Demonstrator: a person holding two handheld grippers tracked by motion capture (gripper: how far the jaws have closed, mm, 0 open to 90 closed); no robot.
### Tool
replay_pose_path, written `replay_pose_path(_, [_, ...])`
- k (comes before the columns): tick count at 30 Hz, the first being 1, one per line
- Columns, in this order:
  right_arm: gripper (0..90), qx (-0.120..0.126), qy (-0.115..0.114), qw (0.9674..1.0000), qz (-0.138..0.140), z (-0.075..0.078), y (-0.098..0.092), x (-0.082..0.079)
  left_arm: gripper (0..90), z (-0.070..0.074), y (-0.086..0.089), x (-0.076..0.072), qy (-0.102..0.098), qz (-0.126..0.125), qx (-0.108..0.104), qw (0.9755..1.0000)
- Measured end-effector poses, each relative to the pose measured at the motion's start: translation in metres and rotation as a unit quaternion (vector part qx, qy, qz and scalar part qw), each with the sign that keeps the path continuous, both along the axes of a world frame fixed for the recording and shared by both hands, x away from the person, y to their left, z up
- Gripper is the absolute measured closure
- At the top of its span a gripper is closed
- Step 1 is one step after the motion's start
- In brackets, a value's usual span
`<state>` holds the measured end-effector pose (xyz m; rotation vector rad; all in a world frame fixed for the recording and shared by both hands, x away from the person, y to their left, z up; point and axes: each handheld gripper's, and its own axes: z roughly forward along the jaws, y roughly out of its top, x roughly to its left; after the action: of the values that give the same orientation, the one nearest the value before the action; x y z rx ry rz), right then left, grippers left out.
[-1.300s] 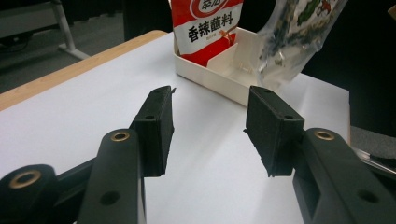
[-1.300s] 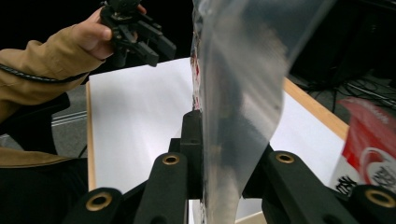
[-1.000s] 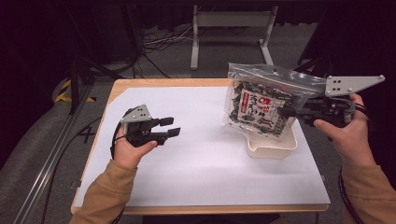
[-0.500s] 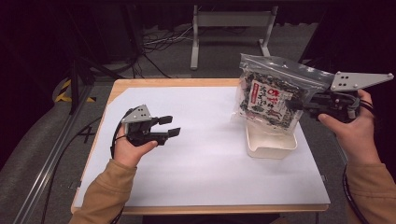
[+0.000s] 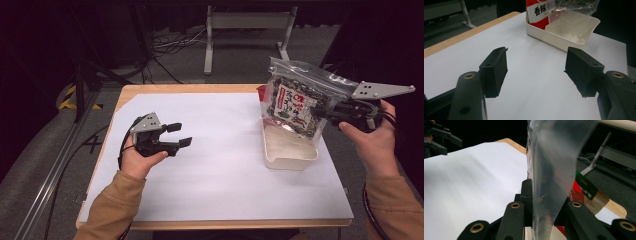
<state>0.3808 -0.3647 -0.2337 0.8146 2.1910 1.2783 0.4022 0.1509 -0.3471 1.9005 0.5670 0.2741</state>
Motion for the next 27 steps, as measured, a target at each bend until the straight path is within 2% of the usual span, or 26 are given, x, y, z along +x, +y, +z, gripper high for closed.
replay_pose_path(6, [75.4, -0.005, 0.017, 0.9998, -0.011, -0.013, -0.001, 0.004, 32.8, -0.001, 0.001, 0.001, 0.005, 0.005, 0.001, 1.0000])
replay_pose_path(11, [75.4, -0.015, 0.019, 0.9995, -0.021, -0.022, 0.001, 0.006, 32.0, -0.002, 0.002, 0.001, 0.004, 0.003, 0.007, 1.0000])
replay_pose_path(13, [75.4, -0.018, 0.019, 0.9994, -0.024, -0.025, 0.002, 0.006, 31.9, -0.002, 0.002, 0.000, 0.012, 0.006, 0.004, 0.9999])
replay_pose_path(18, [75.5, -0.027, 0.031, 0.9989, -0.025, -0.033, 0.005, 0.008, 31.8, -0.003, 0.004, 0.000, 0.007, 0.007, 0.006, 0.9999])
replay_pose_path(26, [75.4, -0.024, 0.034, 0.9987, -0.028, -0.046, 0.005, 0.010, 31.6, -0.004, 0.006, 0.000, 0.009, 0.010, 0.007, 0.9999])
replay_pose_path(27, [75.4, -0.031, 0.036, 0.9984, -0.032, -0.049, 0.005, 0.011, 31.5, -0.004, 0.006, 0.000, 0.010, 0.010, 0.006, 0.9999])
